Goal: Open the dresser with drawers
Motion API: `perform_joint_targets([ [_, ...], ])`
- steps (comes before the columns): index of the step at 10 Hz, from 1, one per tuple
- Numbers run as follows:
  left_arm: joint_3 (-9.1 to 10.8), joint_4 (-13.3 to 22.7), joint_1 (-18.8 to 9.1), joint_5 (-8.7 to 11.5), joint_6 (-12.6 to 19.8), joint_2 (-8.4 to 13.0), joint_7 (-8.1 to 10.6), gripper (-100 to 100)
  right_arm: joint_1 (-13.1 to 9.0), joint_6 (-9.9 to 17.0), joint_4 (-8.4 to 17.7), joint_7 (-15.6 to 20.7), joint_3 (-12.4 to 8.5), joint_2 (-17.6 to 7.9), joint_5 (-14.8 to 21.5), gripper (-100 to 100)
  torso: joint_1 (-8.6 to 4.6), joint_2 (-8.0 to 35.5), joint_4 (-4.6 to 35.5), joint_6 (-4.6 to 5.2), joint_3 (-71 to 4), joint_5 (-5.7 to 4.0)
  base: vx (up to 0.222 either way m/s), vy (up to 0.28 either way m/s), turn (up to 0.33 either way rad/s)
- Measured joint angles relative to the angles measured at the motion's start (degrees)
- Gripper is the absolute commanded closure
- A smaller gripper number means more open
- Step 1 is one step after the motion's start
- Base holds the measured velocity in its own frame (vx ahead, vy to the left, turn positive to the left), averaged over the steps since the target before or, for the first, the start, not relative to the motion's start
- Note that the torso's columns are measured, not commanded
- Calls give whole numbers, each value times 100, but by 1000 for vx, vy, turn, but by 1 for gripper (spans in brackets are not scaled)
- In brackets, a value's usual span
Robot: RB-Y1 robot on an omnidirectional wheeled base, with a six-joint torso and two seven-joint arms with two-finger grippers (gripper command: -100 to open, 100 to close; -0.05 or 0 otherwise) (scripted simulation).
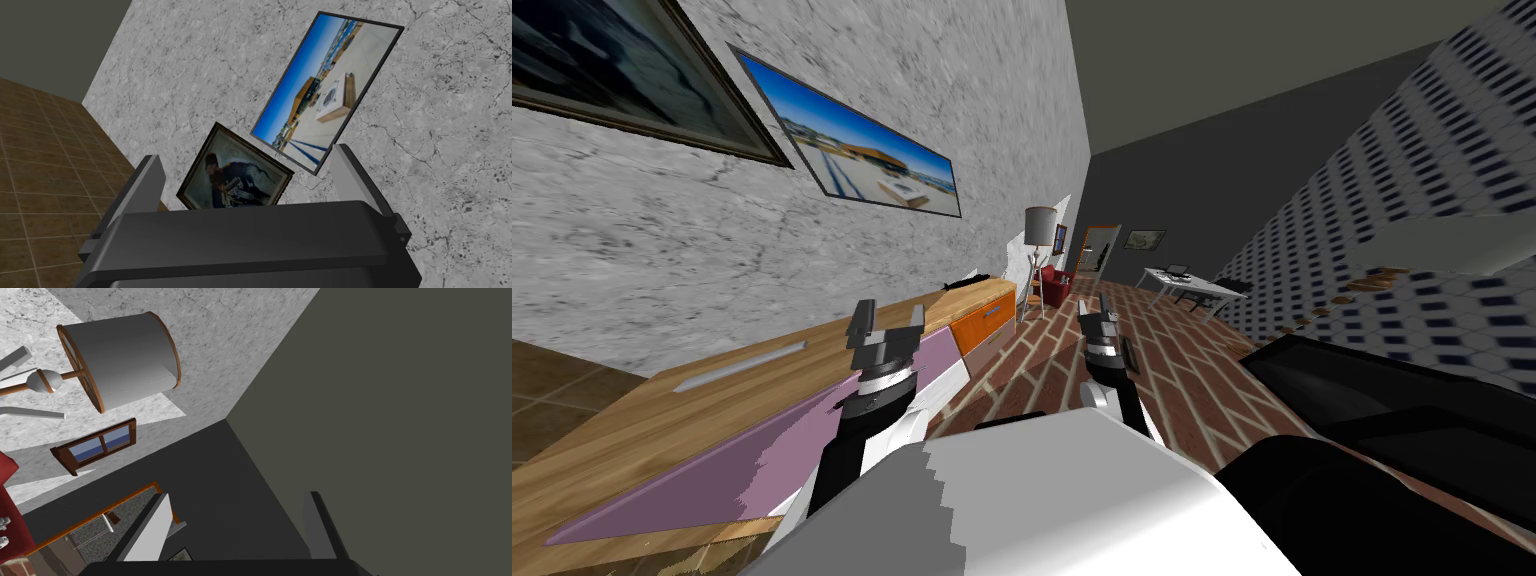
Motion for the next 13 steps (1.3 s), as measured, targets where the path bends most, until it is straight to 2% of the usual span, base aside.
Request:
perform_joint_targets([
  [2,0,0,0,0,0,0,0,0,0,0,0,0,0,0,0,0,0,597,600,0,-1200,0,0,0,0],
  [9,0,-2,0,0,-1,0,0,0,0,-1,-2,0,0,0,0,0,0,3539,3537,0,-7073,0,0,0,0],
  [10,0,-2,0,0,-1,0,0,-100,0,-1,-2,0,0,0,0,0,0,3962,3960,0,-7919,0,29,-10,23],
  [11,13,34,-5,12,3,124,4,-100,1,0,0,0,0,0,0,0,-1,4148,4147,0,-8317,0,56,-26,31],
  [13,50,97,-13,52,61,422,19,-100,2,0,1,0,0,0,0,0,-7,4205,4216,0,-8462,-2,94,-50,41],
])
